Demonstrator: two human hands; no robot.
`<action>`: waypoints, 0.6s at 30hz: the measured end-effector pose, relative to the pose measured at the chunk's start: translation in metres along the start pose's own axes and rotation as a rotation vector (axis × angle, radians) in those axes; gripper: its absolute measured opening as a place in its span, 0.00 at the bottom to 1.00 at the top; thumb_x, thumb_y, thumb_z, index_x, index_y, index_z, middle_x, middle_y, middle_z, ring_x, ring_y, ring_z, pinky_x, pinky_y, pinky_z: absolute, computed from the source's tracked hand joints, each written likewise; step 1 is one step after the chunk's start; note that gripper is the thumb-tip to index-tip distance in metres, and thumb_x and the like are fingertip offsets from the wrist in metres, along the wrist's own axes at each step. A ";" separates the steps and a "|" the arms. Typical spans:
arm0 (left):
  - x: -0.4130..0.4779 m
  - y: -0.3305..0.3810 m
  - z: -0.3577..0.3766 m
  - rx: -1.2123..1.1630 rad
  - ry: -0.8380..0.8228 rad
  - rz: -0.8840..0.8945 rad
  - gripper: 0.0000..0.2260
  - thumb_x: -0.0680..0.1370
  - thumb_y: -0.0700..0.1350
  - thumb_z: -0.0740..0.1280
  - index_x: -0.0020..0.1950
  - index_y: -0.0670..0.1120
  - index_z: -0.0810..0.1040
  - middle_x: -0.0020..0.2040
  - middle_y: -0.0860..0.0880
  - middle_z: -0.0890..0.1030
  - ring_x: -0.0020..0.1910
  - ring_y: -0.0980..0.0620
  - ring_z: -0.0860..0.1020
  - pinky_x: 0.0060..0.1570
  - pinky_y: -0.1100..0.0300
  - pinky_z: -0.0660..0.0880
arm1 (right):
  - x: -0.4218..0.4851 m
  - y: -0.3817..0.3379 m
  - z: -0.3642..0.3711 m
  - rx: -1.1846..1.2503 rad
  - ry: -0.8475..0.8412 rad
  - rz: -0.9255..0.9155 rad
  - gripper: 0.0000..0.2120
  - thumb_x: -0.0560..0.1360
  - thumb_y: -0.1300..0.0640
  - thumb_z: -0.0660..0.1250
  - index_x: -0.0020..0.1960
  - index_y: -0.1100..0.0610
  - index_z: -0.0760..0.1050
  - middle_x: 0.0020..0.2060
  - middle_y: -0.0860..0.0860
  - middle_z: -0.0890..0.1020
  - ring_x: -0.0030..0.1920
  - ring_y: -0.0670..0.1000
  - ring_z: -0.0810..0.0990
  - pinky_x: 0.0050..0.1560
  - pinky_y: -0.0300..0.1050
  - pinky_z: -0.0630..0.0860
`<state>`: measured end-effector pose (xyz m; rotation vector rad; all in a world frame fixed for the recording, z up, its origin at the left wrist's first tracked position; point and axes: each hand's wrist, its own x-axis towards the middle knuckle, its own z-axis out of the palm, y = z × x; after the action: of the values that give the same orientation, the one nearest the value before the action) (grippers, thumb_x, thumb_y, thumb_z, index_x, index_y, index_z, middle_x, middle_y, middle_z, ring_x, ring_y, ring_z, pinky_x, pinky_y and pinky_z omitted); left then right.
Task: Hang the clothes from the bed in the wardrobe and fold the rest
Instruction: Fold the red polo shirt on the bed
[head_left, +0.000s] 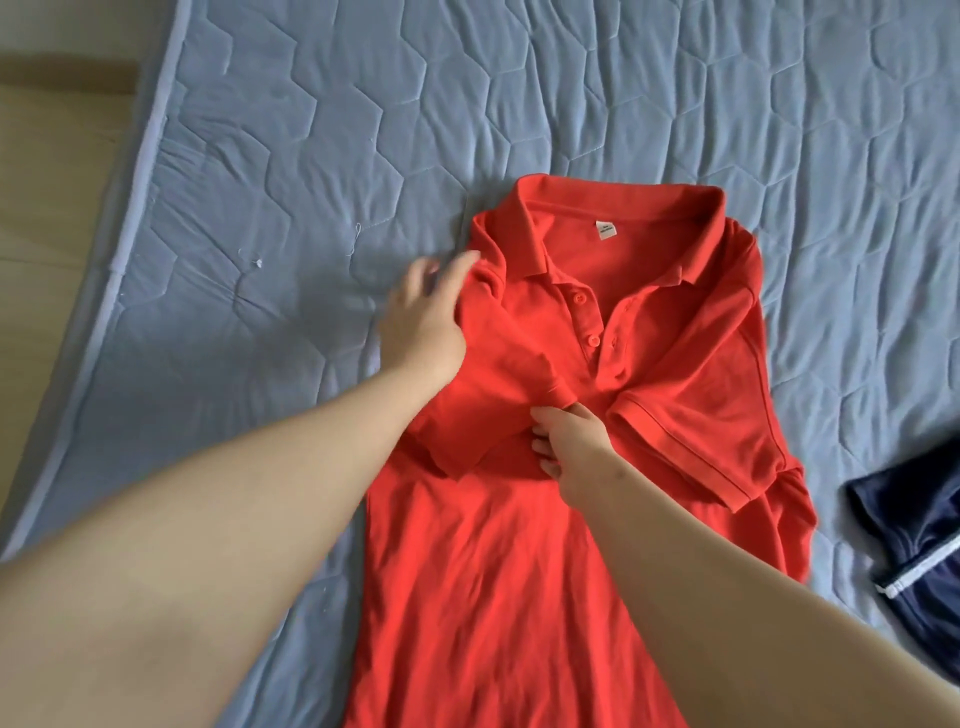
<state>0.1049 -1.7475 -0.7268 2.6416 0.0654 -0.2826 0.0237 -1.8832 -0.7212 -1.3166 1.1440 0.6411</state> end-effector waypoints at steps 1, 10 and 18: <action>0.008 0.004 -0.004 0.091 -0.081 0.150 0.34 0.71 0.31 0.56 0.70 0.63 0.64 0.73 0.51 0.59 0.65 0.44 0.64 0.62 0.51 0.65 | 0.003 0.000 -0.001 -0.009 -0.008 0.010 0.10 0.76 0.62 0.62 0.38 0.52 0.69 0.32 0.49 0.71 0.29 0.47 0.66 0.31 0.39 0.62; 0.073 0.009 -0.041 0.629 -0.100 0.389 0.12 0.72 0.40 0.63 0.50 0.51 0.81 0.61 0.49 0.71 0.60 0.45 0.67 0.56 0.51 0.62 | 0.009 -0.002 0.000 0.001 -0.111 -0.014 0.13 0.73 0.62 0.66 0.33 0.54 0.65 0.31 0.48 0.71 0.31 0.46 0.67 0.28 0.38 0.60; 0.051 0.003 -0.013 -0.022 -0.106 -0.178 0.23 0.78 0.50 0.59 0.72 0.48 0.61 0.70 0.41 0.65 0.67 0.40 0.67 0.64 0.48 0.65 | 0.016 -0.005 0.011 0.079 -0.048 0.048 0.03 0.79 0.59 0.58 0.52 0.55 0.69 0.36 0.50 0.77 0.34 0.48 0.78 0.46 0.45 0.72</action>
<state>0.1580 -1.7447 -0.7250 2.5978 0.2683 -0.4789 0.0370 -1.8779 -0.7353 -1.2041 1.1532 0.6526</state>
